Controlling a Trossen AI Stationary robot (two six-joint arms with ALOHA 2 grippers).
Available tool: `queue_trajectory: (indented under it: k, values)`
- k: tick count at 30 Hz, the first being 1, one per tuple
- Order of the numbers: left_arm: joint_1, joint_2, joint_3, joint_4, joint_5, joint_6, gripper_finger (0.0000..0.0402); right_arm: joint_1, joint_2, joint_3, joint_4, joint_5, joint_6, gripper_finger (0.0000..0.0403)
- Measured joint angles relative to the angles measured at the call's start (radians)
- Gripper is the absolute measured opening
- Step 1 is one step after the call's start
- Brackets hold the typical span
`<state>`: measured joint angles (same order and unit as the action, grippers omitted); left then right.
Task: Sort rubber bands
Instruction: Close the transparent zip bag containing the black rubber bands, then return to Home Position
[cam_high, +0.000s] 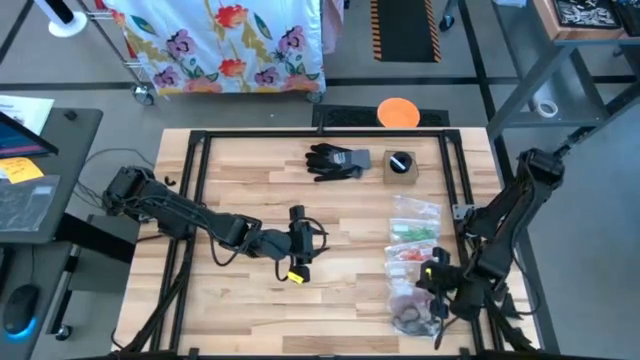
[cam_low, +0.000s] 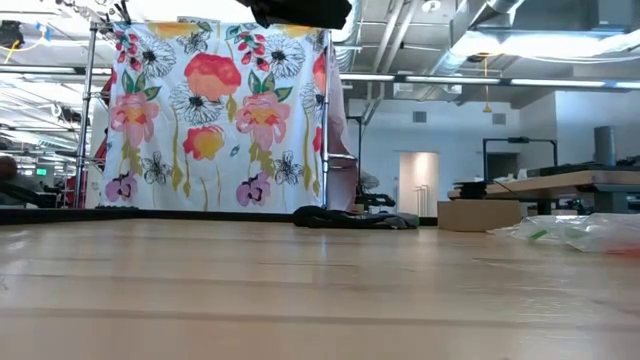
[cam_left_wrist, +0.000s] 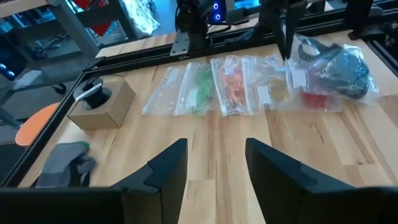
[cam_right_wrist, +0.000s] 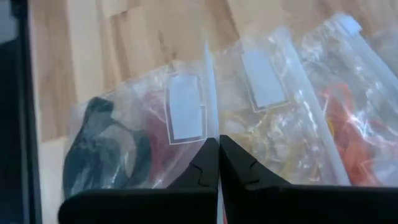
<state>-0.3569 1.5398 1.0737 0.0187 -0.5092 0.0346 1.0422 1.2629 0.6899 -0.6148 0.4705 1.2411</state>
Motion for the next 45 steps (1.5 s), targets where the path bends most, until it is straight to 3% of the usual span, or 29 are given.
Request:
queue_trajectory:
  k: [3, 13, 24, 33, 39, 45]
  values:
    - [0.004, 0.0, 0.0, 0.0, 0.0, 0.006, 0.016, -0.013, -0.022, 0.0, -0.01, -0.02, -0.06, 0.0004]
    - [0.003, 0.0, 0.0, -0.006, -0.001, -0.029, 0.016, -0.031, -0.052, 0.0, -0.007, -0.032, -0.034, 0.0033]
    - [-0.011, 0.0, 0.0, -0.005, 0.002, -0.048, 0.016, -0.032, -0.054, 0.074, -0.073, -0.079, 0.028, 0.0111]
    - [-0.025, 0.0, 0.0, 0.007, 0.002, -0.043, 0.016, -0.071, -0.054, 0.185, -0.11, -0.073, -0.165, 0.0166]
    - [-0.072, 0.0, 0.0, 0.029, -0.038, 0.009, 0.016, -0.019, -0.095, 0.235, -0.181, 0.102, -0.208, 0.0163]
    - [-0.116, -0.079, -0.07, 0.027, -0.159, 0.001, 0.016, 0.141, -0.215, 0.188, -0.394, 0.248, 0.083, 0.0156]
